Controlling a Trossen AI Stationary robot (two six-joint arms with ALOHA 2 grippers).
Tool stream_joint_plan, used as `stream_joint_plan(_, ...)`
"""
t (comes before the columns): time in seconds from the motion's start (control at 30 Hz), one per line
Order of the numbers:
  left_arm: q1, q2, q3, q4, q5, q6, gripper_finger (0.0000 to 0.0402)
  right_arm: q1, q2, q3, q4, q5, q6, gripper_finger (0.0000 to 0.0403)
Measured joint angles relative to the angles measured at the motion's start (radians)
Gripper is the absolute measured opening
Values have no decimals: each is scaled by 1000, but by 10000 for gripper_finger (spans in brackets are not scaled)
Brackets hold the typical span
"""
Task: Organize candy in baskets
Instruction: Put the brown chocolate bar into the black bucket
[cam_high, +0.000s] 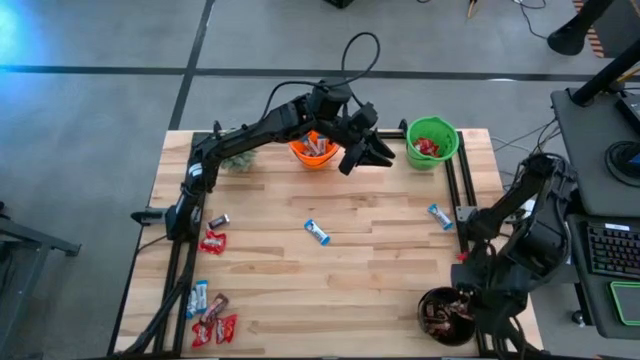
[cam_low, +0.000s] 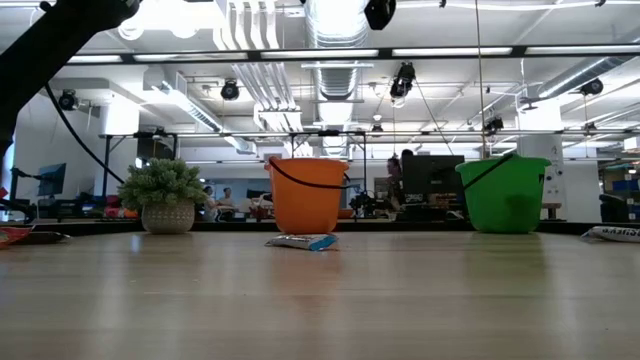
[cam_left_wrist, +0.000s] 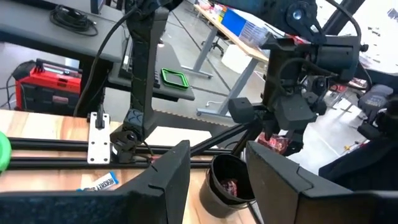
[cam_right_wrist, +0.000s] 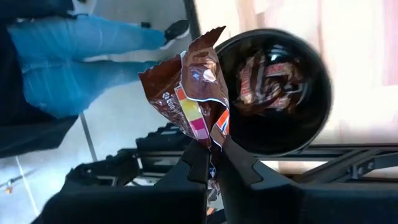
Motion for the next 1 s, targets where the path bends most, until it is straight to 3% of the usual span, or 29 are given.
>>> stream_joint_plan(0.37, -1, 0, 0, -4, 1, -10, 139, 2, 91, -1, 19, 4, -15, 9)
stream_joint_plan(0.63, 0, 0, 0, -2, 55, -2, 139, 1, 166, -27, -30, 0, -8, 9)
stream_joint_plan(1.0, 0, -8, 0, 4, 64, 6, 139, 2, 173, -52, -29, -47, 44, 9)
